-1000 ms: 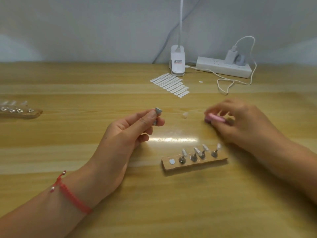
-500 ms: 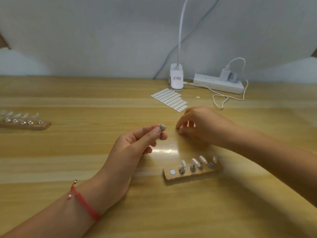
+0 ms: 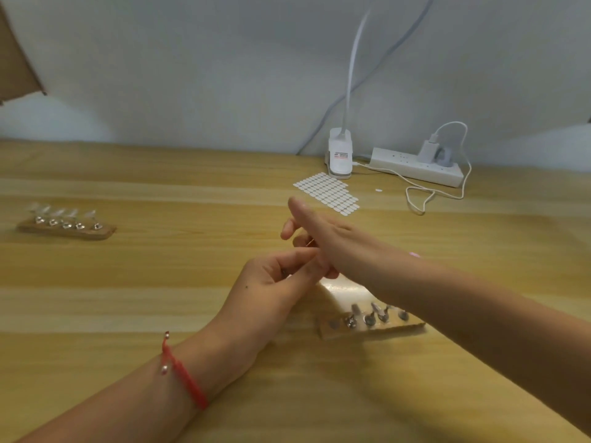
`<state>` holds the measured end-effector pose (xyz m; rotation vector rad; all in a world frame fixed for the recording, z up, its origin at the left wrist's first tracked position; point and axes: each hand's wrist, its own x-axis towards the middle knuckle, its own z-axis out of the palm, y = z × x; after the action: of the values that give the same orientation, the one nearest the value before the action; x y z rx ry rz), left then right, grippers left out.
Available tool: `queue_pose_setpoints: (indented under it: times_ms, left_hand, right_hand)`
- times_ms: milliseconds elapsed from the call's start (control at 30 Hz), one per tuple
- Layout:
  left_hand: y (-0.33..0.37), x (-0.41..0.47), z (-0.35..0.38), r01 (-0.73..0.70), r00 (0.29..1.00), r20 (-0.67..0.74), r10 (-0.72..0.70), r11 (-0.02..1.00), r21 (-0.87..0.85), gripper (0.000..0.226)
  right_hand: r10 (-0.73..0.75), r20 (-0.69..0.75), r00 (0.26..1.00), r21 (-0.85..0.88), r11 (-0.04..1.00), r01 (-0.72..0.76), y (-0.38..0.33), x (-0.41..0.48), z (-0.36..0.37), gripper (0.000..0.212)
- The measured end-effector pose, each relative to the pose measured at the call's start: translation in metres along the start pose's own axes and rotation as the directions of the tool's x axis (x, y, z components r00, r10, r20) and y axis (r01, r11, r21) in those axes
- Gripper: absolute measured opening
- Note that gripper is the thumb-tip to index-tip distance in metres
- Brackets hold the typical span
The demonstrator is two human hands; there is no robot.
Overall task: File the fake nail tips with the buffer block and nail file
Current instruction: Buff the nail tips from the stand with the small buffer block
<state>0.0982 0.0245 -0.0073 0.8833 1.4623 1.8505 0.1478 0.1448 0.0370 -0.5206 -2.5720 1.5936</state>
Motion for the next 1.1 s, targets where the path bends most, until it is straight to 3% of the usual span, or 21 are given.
queue_pose_setpoints:
  times_ms: [200,333,467,533,600,633,700,800,967,1033,1100]
  left_hand:
    - [-0.005,-0.001,-0.003,0.047,0.999,-0.011,-0.047,0.999,0.004,0.032]
    - [0.0,-0.001,-0.002,0.028,1.0,0.003,-0.028,0.999,0.028,0.026]
    - [-0.001,0.006,-0.005,0.033,0.994,-0.108,-0.032,0.999,0.008,0.027]
    - [-0.003,0.007,-0.005,0.028,0.991,-0.127,-0.029,1.0,-0.009,0.029]
    - [-0.004,0.007,-0.005,0.024,0.993,-0.119,-0.025,1.0,-0.003,0.028]
    - [-0.005,0.007,-0.005,0.026,0.993,-0.116,-0.025,1.0,0.001,0.028]
    - [-0.005,0.008,-0.006,0.031,0.993,-0.115,-0.032,0.999,-0.004,0.028]
    - [-0.005,0.009,-0.006,0.041,0.992,-0.118,-0.042,0.999,-0.011,0.029]
    - [-0.006,0.008,-0.007,0.046,0.991,-0.122,-0.047,0.999,-0.011,0.033]
    - [-0.006,0.007,-0.007,0.043,0.99,-0.131,-0.044,0.999,-0.011,0.034]
    - [-0.005,0.006,-0.006,0.023,0.987,-0.159,-0.023,1.0,-0.005,0.031]
  right_hand:
    - [-0.035,0.035,0.999,0.001,0.999,0.035,0.006,0.006,0.01,0.047]
    - [-0.019,0.091,0.996,-0.045,0.999,0.023,-0.001,0.005,-0.004,0.057]
    - [-0.083,-0.054,0.995,0.153,0.984,0.091,-0.017,0.007,-0.056,0.05]
    - [-0.153,-0.172,0.973,-0.134,0.982,0.131,-0.007,0.006,-0.076,0.029]
    - [-0.174,-0.2,0.964,-0.5,0.864,0.052,0.014,0.008,-0.083,0.013]
    - [-0.139,-0.18,0.974,-0.591,0.807,0.006,0.026,0.009,-0.081,0.014]
    - [-0.063,-0.139,0.988,-0.64,0.767,-0.042,0.044,0.01,-0.073,0.019]
    - [-0.13,-0.139,0.982,-0.727,0.686,-0.012,0.056,0.016,-0.068,0.011]
    - [-0.181,-0.083,0.98,-0.757,0.651,0.056,0.056,0.025,-0.072,0.013]
    - [-0.213,-0.111,0.971,-0.745,0.664,0.061,0.054,0.022,-0.073,0.015]
    - [-0.268,-0.202,0.942,-0.622,0.778,0.088,0.05,0.015,-0.069,0.016]
